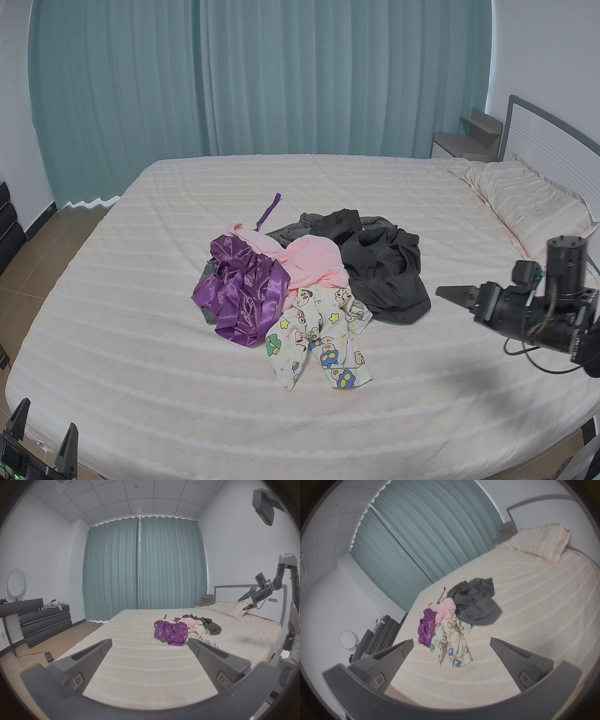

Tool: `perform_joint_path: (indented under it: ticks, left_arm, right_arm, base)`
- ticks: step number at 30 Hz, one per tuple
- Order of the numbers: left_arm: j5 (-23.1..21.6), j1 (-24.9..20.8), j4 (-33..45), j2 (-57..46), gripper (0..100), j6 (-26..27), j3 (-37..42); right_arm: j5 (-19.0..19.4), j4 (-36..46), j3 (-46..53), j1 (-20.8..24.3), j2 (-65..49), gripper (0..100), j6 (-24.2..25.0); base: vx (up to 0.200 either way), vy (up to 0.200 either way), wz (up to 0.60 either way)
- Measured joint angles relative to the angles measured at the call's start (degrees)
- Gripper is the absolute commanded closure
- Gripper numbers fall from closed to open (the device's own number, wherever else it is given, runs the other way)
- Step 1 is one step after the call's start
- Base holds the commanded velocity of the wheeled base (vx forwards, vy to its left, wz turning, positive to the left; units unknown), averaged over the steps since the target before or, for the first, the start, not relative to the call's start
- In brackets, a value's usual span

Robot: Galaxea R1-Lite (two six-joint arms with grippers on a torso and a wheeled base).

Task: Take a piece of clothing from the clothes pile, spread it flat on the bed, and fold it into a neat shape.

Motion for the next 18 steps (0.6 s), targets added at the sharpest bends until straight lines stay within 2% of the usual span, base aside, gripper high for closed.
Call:
perform_joint_path:
  ticks: [10,18]
  left_arm:
    - [0.00,-0.02,0.02,0.00,0,0.00,0.00]
    - [0.00,-0.02,0.02,0.00,0,-0.02,0.00]
  right_arm:
    - [-3.68,-9.34,-7.12,7.67,27.73,0,5.94]
    - [-11.00,-11.67,-16.52,13.37,42.17,0,4.99]
  base:
    - [0.000,0.000,0.00]
    - [0.000,0.000,0.00]
